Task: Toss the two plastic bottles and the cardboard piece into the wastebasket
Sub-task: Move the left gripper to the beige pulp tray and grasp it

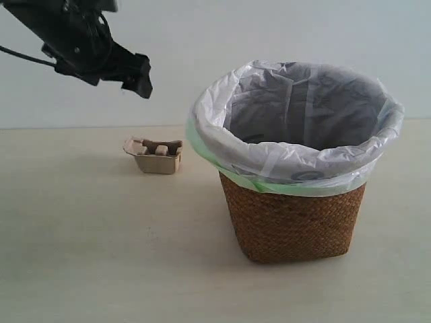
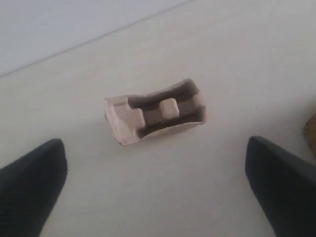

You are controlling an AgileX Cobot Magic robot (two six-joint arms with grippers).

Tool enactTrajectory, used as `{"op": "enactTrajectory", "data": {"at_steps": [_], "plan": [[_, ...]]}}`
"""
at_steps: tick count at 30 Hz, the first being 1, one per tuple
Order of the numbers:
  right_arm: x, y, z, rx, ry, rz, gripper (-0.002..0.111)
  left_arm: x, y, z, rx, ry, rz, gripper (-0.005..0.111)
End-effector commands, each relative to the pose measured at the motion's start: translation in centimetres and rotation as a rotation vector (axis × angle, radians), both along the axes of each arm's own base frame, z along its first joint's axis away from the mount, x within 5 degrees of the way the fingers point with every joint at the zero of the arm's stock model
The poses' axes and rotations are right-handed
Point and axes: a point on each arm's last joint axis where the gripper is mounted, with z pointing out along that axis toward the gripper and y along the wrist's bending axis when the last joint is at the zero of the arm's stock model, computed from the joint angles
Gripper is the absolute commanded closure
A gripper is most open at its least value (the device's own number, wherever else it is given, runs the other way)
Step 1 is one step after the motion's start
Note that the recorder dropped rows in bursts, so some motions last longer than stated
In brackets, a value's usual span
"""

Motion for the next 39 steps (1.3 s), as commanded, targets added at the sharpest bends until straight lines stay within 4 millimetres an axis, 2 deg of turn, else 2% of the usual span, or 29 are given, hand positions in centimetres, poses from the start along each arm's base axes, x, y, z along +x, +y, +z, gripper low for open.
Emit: {"op": "enactTrajectory", "data": {"at_steps": [1, 7, 10, 14, 19, 28, 31, 35, 37, 39], "plan": [[0.0, 0.0, 0.2, -0.010, -0.018, 0.002, 0.106, 1.9, -0.8, -3.5, -0.052, 0.009, 0.045, 0.015], [0.0, 0.0, 0.2, -0.010, -0.018, 0.002, 0.106, 3.3, -1.5, -6.6, -0.101, 0.009, 0.068, 0.015], [0.0, 0.0, 0.1, -0.010, -0.016, 0.002, 0.106, 3.9, -1.6, -7.8, -0.105, -0.006, 0.072, 0.007], [0.0, 0.0, 0.1, -0.010, -0.016, 0.002, 0.106, 4.3, -1.8, -8.1, -0.125, -0.028, 0.086, -0.003], [0.0, 0.0, 0.1, -0.010, -0.016, 0.002, 0.106, 4.2, -2.2, -8.4, -0.178, 0.007, 0.091, -0.003], [0.0, 0.0, 0.1, -0.010, -0.016, 0.002, 0.106, 4.5, -2.5, -10.4, -0.144, 0.023, 0.037, -0.003], [0.0, 0.0, 0.1, -0.010, -0.016, 0.002, 0.106, 4.6, -2.8, -10.6, -0.007, -0.051, -0.155, -0.003], [0.0, 0.0, 0.1, -0.010, -0.016, 0.002, 0.106, 4.1, -4.1, -10.6, 0.303, -0.205, -0.598, -0.003], [0.0, 0.0, 0.1, -0.010, -0.016, 0.002, 0.106, 4.0, -4.8, -10.5, 0.390, -0.260, -0.722, -0.003], [0.0, 0.0, 0.1, -0.010, -0.016, 0.002, 0.106, 3.9, -5.2, -10.5, 0.430, -0.291, -0.775, -0.003]]}}
